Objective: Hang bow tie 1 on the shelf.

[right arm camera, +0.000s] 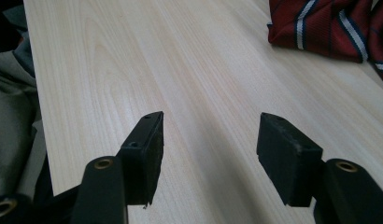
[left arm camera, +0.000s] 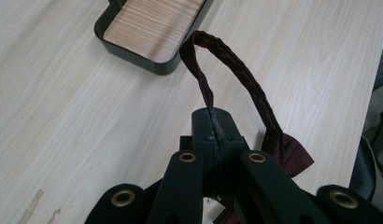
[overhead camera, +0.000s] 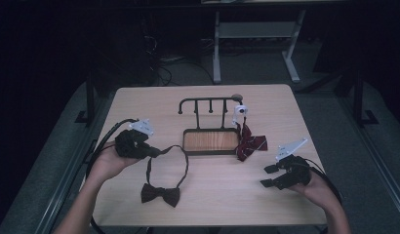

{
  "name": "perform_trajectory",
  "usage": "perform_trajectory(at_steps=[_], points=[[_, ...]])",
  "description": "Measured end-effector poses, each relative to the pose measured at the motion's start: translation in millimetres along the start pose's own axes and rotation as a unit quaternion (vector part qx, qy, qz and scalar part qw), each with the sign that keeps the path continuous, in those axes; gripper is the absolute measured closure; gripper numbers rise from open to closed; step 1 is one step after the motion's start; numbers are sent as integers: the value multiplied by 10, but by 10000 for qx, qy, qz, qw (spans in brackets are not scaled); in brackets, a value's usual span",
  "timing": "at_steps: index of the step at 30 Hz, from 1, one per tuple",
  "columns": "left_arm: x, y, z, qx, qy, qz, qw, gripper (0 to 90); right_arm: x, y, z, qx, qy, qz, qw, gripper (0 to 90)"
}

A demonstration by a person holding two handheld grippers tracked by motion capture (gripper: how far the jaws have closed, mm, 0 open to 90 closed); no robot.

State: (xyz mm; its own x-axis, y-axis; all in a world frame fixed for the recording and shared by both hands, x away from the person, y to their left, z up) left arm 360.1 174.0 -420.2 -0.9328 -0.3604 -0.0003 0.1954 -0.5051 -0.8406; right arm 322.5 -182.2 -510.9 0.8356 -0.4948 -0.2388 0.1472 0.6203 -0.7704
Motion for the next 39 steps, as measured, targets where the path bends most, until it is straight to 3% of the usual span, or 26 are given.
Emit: perform_trajectory(at_steps=[21,39], points=[[76,-194,236,149,230,80,9996,895,-1,-16,7,10,-51,-82,10000,416],[54,-293,402,78,434,84,9990,895,2,-20,9,30,-59,-107,9999,414]])
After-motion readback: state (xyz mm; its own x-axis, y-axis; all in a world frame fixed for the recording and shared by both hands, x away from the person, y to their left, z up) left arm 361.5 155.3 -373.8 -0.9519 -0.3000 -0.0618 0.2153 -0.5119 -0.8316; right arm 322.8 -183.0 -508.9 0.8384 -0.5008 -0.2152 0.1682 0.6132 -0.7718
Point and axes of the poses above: each handheld gripper's, and its own axes: y roughly forward along the jaws, z roughly out of its top, x roughly to its right, the point moved 10 cm from there along y, roughly forward along the jaws, and after that the axes turned 4 degrees about y, right-handed, at the moved point
